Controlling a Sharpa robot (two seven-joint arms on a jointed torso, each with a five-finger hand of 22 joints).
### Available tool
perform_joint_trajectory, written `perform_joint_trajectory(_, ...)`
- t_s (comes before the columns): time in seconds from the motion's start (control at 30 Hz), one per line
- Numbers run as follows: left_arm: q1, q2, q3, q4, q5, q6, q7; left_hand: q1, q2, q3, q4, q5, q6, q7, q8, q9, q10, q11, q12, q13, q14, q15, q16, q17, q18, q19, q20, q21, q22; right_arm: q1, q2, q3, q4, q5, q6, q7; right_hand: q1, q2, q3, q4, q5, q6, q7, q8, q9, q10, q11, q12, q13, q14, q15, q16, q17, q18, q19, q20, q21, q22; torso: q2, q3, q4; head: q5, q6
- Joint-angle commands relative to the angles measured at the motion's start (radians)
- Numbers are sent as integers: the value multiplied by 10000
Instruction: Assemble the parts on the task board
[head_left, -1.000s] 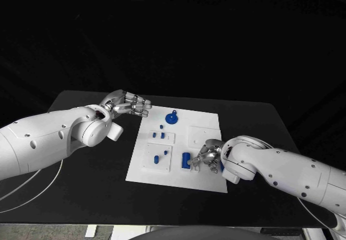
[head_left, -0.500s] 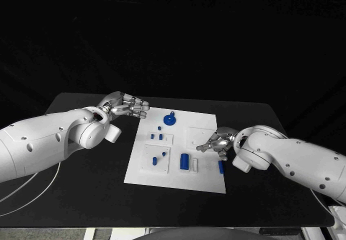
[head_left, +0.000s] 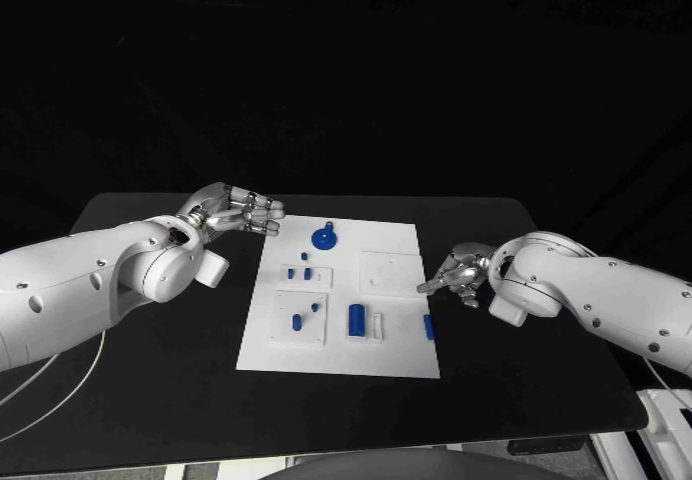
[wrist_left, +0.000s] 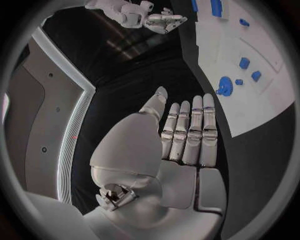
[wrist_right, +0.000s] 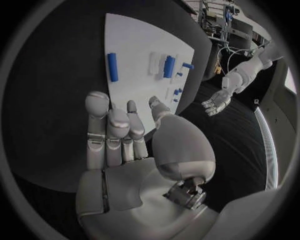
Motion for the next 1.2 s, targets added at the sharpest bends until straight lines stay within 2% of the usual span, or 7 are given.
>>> perform_joint_trajectory(0.03,-27,28,-3,-2,113,-32,191,-106,24,6,50,-23,-61,4,-8,-2,-24,-30,12,0,-17,-29,-3,11,6,22,78,38,-9,-119,-29,-5,-48,-740,925,-606,-6,-144,85,31,-51,-91,-5,0,-13,-67,8,-59,-34,4,75,-78,-24,83,451,85,-63,-23,-35,33,-39,-50,-24)
perform_joint_trajectory(0.23,-79,52,-16,-20,120,4,144,-44,51,-1,42,-8,-63,4,-6,-1,-29,-31,13,0,-20,-30,-3,10,7,24,74,35,-19,-434,57,-3,-103,-866,1123,-944,-52,-169,77,63,-142,-155,18,-1,-21,-108,31,-92,-61,-1,105,-99,-38,72,433,111,-147,-56,-35,84,-27,-65,-49)
perform_joint_trajectory(0.4,-103,51,-33,-26,121,30,129,-44,51,-1,42,-8,-63,4,-6,-1,-29,-31,13,0,-20,-30,-3,10,7,24,74,35,-19,-608,134,-4,-144,-897,1217,-1135,-134,-329,167,401,-297,-213,27,2,9,-145,39,-88,-90,1,123,-125,-51,73,436,131,-234,-65,-29,90,0,-70,-67)
perform_joint_trajectory(0.63,-117,46,-50,-29,121,63,122,-58,56,-18,54,-11,-65,6,-7,-2,-29,-31,13,0,-25,-27,-4,9,4,23,77,34,-26,-779,255,-4,-225,-923,1211,-1208,-190,-434,-14,892,-334,-239,27,5,56,-152,44,-73,-109,7,120,-129,-45,71,440,128,-264,-41,-31,62,-13,-59,-87)
perform_joint_trajectory(0.9,-122,47,-60,-32,121,99,106,-68,58,-42,69,-17,-72,6,-7,-1,-37,-28,13,0,-28,-26,-3,9,4,22,79,31,-35,-958,473,-4,-280,-940,920,-1116,-123,-440,-109,1001,-315,-242,22,6,75,-137,40,-46,-102,7,120,-127,-36,76,446,127,-281,-39,-38,56,-8,-16,-101)
perform_joint_trajectory(1.07,-124,40,-64,-30,121,116,96,-68,58,-42,69,-17,-72,6,-7,-1,-37,-28,13,0,-28,-26,-3,9,4,22,79,31,-35,-1004,576,-5,-426,-995,769,-1118,28,-65,91,544,-338,-181,24,-1,63,-125,36,-21,-90,9,111,-112,-22,70,449,122,-246,-13,-38,46,-13,-6,-103)
perform_joint_trajectory(1.2,-124,38,-65,-28,121,129,86,-68,58,-42,69,-17,-72,6,-7,-1,-37,-28,13,0,-28,-26,-3,9,4,22,79,31,-35,-1037,653,-6,-502,-1020,705,-1112,209,29,1192,87,-746,-119,-11,-6,7,-118,16,-17,-89,10,97,-110,-18,53,448,108,-236,-5,-40,46,-17,13,-106)
